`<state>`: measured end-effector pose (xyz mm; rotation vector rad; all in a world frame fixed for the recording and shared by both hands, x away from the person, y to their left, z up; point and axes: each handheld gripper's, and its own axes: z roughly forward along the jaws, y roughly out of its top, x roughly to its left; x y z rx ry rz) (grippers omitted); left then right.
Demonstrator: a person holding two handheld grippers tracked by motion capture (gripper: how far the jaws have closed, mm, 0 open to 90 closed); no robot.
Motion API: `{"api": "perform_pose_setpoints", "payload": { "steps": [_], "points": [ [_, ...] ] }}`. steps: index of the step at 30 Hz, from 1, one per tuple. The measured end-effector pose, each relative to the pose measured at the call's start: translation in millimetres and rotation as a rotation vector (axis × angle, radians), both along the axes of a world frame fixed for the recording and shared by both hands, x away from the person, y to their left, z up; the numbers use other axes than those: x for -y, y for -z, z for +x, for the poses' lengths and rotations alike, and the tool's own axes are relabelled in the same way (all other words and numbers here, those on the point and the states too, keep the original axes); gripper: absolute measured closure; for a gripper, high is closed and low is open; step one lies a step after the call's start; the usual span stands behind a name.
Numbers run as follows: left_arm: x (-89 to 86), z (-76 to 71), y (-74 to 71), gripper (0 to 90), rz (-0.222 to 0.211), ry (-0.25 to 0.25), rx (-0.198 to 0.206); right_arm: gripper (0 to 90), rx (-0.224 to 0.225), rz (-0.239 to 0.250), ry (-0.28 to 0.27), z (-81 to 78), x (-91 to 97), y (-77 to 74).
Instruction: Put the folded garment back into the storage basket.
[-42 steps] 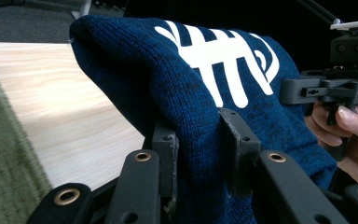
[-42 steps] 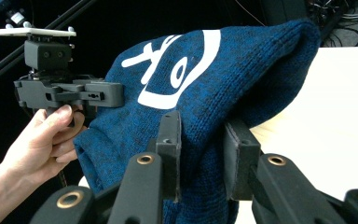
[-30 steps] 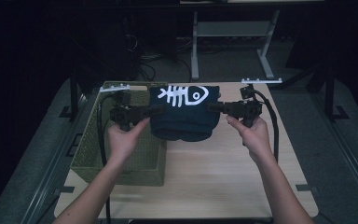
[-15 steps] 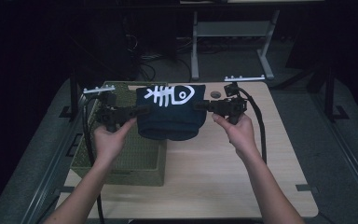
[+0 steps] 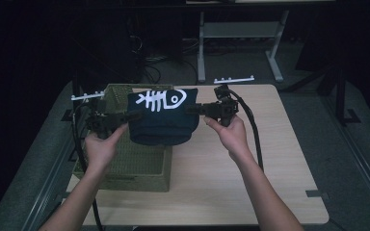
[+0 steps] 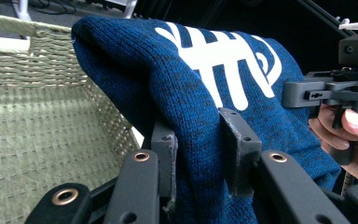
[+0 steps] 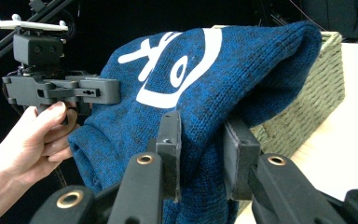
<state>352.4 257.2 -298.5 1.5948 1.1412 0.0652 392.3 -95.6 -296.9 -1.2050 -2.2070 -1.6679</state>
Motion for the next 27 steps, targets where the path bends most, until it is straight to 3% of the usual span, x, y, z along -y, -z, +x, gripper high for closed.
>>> {"api": "perform_pose_setpoints", "payload": {
  "steps": [5, 7, 16, 27],
  "points": [
    [-7.1, -0.6, -0.3, 68.6, 0.002, -0.011, -0.005, 70.9, 0.0, 0.0, -0.008, 2.4, -8.2, 0.3],
    [-12.9, -0.6, 0.6, 67.7, -0.025, 0.0, -0.019, 70.9, 0.002, -0.005, -0.011, 3.3, -14.1, 0.8],
    [-22.2, -0.5, 0.3, 67.8, -0.002, -0.019, -0.025, 70.8, -0.007, -0.008, -0.017, 7.4, -27.6, 5.8],
    [-39.6, 0.5, 1.3, 68.5, -0.003, -0.04, -0.032, 70.8, -0.007, -0.015, -0.033, 13.1, -47.2, 9.2]
  ]
}}
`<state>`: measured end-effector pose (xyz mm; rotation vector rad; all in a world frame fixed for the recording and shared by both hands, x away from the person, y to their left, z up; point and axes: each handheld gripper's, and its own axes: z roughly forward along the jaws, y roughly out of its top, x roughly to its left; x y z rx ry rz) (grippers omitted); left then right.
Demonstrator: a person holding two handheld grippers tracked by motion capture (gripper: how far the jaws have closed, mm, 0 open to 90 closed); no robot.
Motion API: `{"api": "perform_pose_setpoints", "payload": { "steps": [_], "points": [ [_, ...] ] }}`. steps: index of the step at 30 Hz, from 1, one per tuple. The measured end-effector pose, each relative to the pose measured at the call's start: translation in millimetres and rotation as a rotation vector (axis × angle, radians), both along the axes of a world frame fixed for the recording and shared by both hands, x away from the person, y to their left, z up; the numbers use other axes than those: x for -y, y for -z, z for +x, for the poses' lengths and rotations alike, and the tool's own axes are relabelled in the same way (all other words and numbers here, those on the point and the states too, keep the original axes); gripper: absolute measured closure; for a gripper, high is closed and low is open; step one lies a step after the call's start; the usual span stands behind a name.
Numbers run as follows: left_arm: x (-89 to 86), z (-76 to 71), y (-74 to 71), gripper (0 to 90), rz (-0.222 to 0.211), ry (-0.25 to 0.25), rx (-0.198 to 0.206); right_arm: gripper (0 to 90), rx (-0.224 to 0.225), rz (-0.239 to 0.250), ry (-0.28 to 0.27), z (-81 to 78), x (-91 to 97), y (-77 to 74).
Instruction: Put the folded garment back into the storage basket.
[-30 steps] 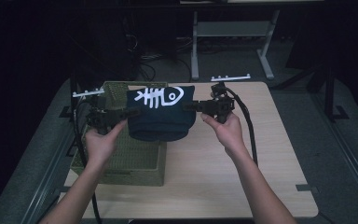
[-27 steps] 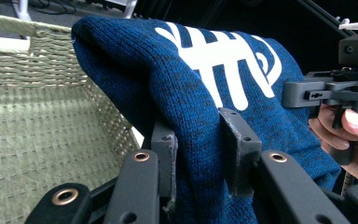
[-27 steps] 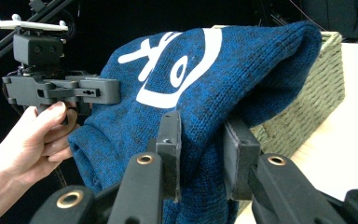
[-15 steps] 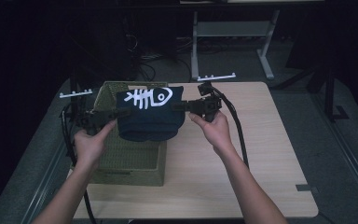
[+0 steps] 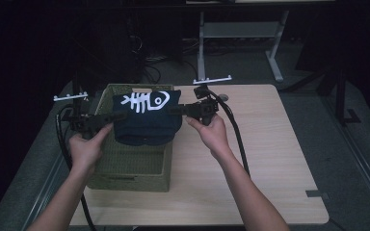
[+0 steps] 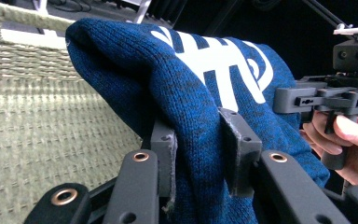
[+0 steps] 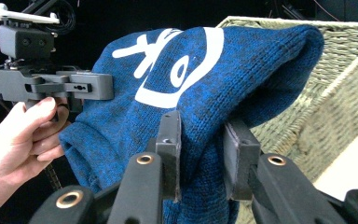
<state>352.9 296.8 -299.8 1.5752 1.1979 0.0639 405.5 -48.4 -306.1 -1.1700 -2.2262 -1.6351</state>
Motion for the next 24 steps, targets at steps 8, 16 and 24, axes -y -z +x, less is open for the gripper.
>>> {"api": "perform_pose_setpoints", "payload": {
  "steps": [8, 16, 24],
  "points": [
    [-20.7, 0.3, 8.3, 69.0, -0.004, -0.033, -0.018, 70.7, 0.001, -0.016, -0.015, 2.6, -23.1, 1.0],
    [-36.1, -0.2, 13.0, 69.0, -0.004, -0.061, -0.034, 70.7, -0.026, -0.008, -0.02, 6.8, -41.8, 11.6],
    [-47.9, 0.4, 20.9, 69.0, 0.011, -0.07, -0.063, 70.2, -0.032, -0.024, -0.021, 5.7, -56.9, 19.6]
  ]
}}
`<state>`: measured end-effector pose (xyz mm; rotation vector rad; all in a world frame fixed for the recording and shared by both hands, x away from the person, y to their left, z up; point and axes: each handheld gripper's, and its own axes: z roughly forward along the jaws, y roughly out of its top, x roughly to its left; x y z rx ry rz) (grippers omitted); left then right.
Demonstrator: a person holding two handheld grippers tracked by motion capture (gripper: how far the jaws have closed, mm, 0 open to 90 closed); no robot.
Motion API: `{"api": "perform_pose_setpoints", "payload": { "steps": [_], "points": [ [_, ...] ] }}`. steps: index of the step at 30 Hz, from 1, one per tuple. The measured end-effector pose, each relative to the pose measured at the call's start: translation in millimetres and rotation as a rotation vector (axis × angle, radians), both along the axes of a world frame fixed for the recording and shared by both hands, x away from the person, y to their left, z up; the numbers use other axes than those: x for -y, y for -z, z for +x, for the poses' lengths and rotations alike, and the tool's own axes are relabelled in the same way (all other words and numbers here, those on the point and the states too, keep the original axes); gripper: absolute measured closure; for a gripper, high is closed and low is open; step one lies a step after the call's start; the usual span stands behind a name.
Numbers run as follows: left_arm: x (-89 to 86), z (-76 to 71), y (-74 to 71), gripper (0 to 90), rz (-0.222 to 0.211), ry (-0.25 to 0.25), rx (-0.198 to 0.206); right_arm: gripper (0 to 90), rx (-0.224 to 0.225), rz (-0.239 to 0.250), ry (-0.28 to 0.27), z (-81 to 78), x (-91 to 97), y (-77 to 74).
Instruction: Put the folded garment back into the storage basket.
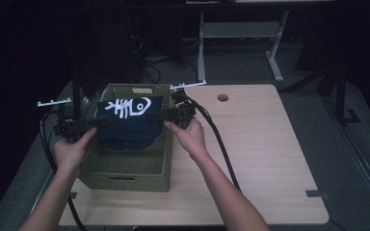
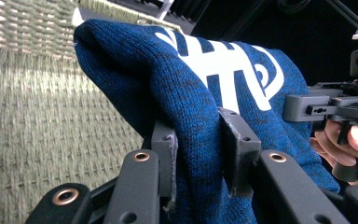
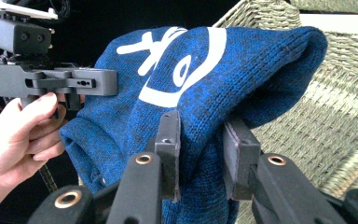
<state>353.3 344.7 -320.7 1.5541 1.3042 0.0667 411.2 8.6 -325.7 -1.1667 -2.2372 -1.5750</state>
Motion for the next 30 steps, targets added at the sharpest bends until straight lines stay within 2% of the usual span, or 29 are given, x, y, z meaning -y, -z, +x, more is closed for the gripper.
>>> {"api": "perform_pose_setpoints", "payload": {
  "steps": [11, 14, 19, 22, 25, 26, 30],
  "points": [
    [-16.2, -0.8, 12.2, 68.9, 0.018, -0.026, -0.036, 70.2, -0.02, -0.011, -0.001, -0.8, -20.6, 17.8],
    [-17.1, -0.9, 13.8, 68.7, 0.025, -0.025, -0.047, 70.2, -0.034, 0.001, 0.006, -0.9, -22.3, 21.5],
    [-17.2, 0.6, 19.0, 68.4, 0.087, -0.019, -0.064, 70.2, -0.06, 0.0, 0.013, -1.8, -27.0, 34.0],
    [-18.6, 1.9, 22.4, 68.5, 0.092, -0.021, -0.077, 70.3, -0.076, 0.01, 0.022, -1.6, -28.8, 40.9],
    [-19.5, 3.0, 25.3, 68.5, 0.101, -0.022, -0.089, 70.2, -0.069, -0.01, 0.021, -1.9, -31.1, 46.4],
    [-20.1, 3.5, 26.2, 68.5, 0.1, -0.023, -0.094, 70.2, -0.082, -0.012, 0.025, -2.5, -31.7, 46.6],
    [-23.0, 4.3, 29.6, 68.0, 0.107, -0.036, -0.099, 70.2, -0.069, -0.022, 0.025, -3.1, -33.4, 47.6]
  ]
}}
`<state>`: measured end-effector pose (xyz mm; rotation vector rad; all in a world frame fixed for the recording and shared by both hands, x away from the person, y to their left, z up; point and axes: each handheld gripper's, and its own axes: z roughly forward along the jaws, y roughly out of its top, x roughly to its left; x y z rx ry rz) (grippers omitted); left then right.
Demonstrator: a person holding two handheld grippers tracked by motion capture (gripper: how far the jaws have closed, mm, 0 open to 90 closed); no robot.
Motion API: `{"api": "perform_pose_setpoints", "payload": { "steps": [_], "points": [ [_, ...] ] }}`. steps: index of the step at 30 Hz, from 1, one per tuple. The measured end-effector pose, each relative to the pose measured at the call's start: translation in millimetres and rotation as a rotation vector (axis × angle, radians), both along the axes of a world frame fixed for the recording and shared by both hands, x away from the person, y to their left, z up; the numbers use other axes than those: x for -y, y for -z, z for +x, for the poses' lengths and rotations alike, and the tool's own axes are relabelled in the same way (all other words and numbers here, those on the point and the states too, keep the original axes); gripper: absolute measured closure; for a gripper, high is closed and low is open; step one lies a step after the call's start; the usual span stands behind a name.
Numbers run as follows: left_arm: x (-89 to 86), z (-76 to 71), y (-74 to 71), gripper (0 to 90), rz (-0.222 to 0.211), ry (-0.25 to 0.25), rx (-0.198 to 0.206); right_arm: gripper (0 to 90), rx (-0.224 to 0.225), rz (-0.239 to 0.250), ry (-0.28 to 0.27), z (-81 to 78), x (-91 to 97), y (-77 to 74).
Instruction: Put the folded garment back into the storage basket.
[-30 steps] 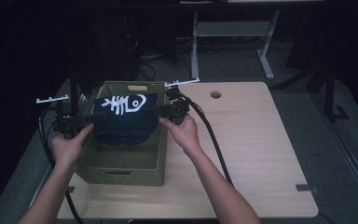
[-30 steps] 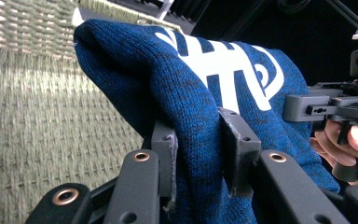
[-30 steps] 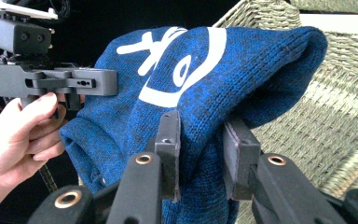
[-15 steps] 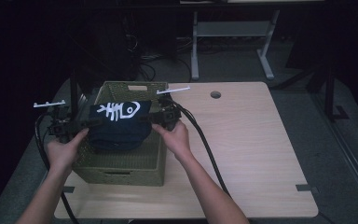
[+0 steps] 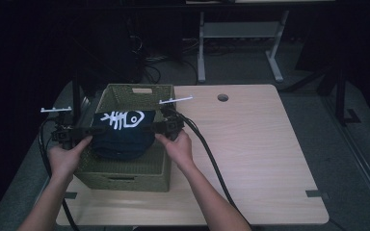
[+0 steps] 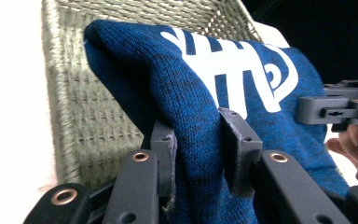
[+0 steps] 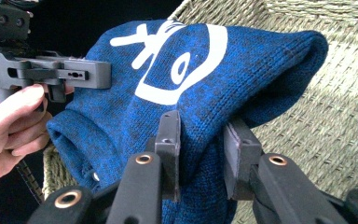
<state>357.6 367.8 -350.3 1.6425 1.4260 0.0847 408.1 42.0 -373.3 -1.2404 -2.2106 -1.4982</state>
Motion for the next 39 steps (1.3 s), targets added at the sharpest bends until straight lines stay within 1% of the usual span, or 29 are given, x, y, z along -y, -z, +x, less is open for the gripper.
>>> {"api": "perform_pose_setpoints", "payload": {
  "steps": [1, 2, 3, 5, 7, 8, 9, 14, 16, 17, 19, 21, 22, 23, 24, 25, 26, 27, 28, 29, 30, 31, 34, 36, 38, 39],
  "points": [
    [-1.2, 0.0, 1.0, 68.0, -0.006, -0.002, -0.002, 70.1, 0.002, -0.004, -0.005, 0.0, 0.3, 0.1],
    [-1.4, 0.3, 1.6, 68.0, -0.003, -0.002, -0.012, 70.0, 0.006, -0.009, -0.003, -0.1, 0.1, 0.3],
    [-0.9, 0.9, 2.4, 68.0, 0.004, 0.0, -0.017, 70.0, 0.019, -0.016, -0.001, -0.2, -0.2, 0.6],
    [-0.6, 1.4, 2.9, 67.7, 0.012, 0.003, -0.021, 70.0, 0.017, -0.025, -0.001, -1.0, -0.9, 0.6],
    [1.4, 1.7, 2.6, 67.7, 0.022, 0.004, -0.017, 69.9, 0.025, -0.036, 0.006, -1.6, -1.0, 1.0],
    [1.4, 1.7, 2.6, 67.7, 0.022, 0.004, -0.017, 69.9, 0.018, -0.03, 0.008, -1.8, -0.7, 1.4],
    [2.5, 1.6, 2.3, 67.7, 0.033, 0.002, -0.009, 69.8, 0.019, -0.032, 0.005, -1.5, 0.3, 2.1],
    [4.2, 2.9, 3.3, 67.4, 0.038, -0.001, -0.015, 69.5, 0.01, -0.032, 0.009, -1.7, 3.2, 4.5],
    [6.1, 3.5, 3.7, 66.5, 0.05, 0.001, -0.011, 69.3, 0.014, -0.033, 0.014, -2.0, 4.7, 5.4],
    [6.1, 3.5, 3.7, 65.6, 0.05, 0.001, -0.011, 69.0, 0.016, -0.042, 0.017, -2.1, 5.3, 5.6],
    [7.9, 4.6, 4.4, 65.2, 0.063, -0.004, -0.013, 68.2, 0.023, -0.045, 0.018, -2.6, 5.9, 6.2],
    [8.2, 5.7, 5.0, 64.8, 0.07, -0.008, -0.017, 67.2, 0.028, -0.062, 0.021, -3.2, 5.5, 6.0],
    [8.4, 6.1, 5.3, 64.0, 0.071, -0.009, -0.024, 66.1, 0.028, -0.065, 0.02, -3.5, 5.5, 5.8],
    [9.4, 6.7, 5.4, 61.4, 0.093, -0.014, -0.03, 62.9, 0.027, -0.068, 0.021, -3.7, 5.4, 5.6],
    [9.4, 6.7, 5.4, 58.0, 0.093, -0.014, -0.03, 62.9, 0.027, -0.068, 0.021, -3.7, 5.4, 5.6],
    [11.1, 7.5, 4.8, 53.5, 0.14, -0.051, -0.034, 52.9, 0.013, -0.071, 0.025, -2.9, 5.9, 5.9],
    [11.1, 7.5, 4.8, 48.6, 0.14, -0.051, -0.034, 52.1, 0.015, -0.077, 0.034, -3.0, 7.0, 5.0],
    [10.8, 7.5, 3.4, 46.8, 0.156, -0.077, -0.026, 51.2, 0.031, -0.091, 0.046, -3.8, 8.2, 3.5],
    [10.8, 7.5, 3.4, 47.1, 0.156, -0.077, -0.026, 51.2, 0.031, -0.091, 0.046, -3.8, 8.2, 3.5],
    [10.4, 7.5, 2.4, 47.1, 0.142, -0.079, -0.013, 49.6, 0.046, -0.099, 0.059, -4.3, 9.6, 1.8],
    [10.4, 7.7, 1.8, 48.1, 0.133, -0.08, -0.013, 48.1, 0.057, -0.097, 0.073, -4.6, 12.5, -1.4],
    [10.9, 8.1, 0.4, 48.1, 0.131, -0.072, -0.009, 48.2, 0.063, -0.091, 0.075, -4.8, 13.9, -3.1],
    [12.4, 6.1, -2.6, 48.8, 0.13, -0.07, 0.007, 48.2, 0.066, -0.081, 0.064, -4.2, 17.3, -5.6],
    [12.8, 5.7, -3.3, 49.1, 0.121, -0.072, 0.012, 47.2, 0.062, -0.081, 0.055, -3.0, 19.8, -6.0],
    [14.4, 3.9, -5.6, 49.3, 0.113, -0.071, 0.023, 45.9, 0.047, -0.069, 0.046, -2.0, 22.0, -6.3],
    [15.2, 3.0, -6.2, 49.3, 0.112, -0.069, 0.028, 45.4, 0.049, -0.065, 0.042, -1.8, 23.1, -6.7]
  ]
}}
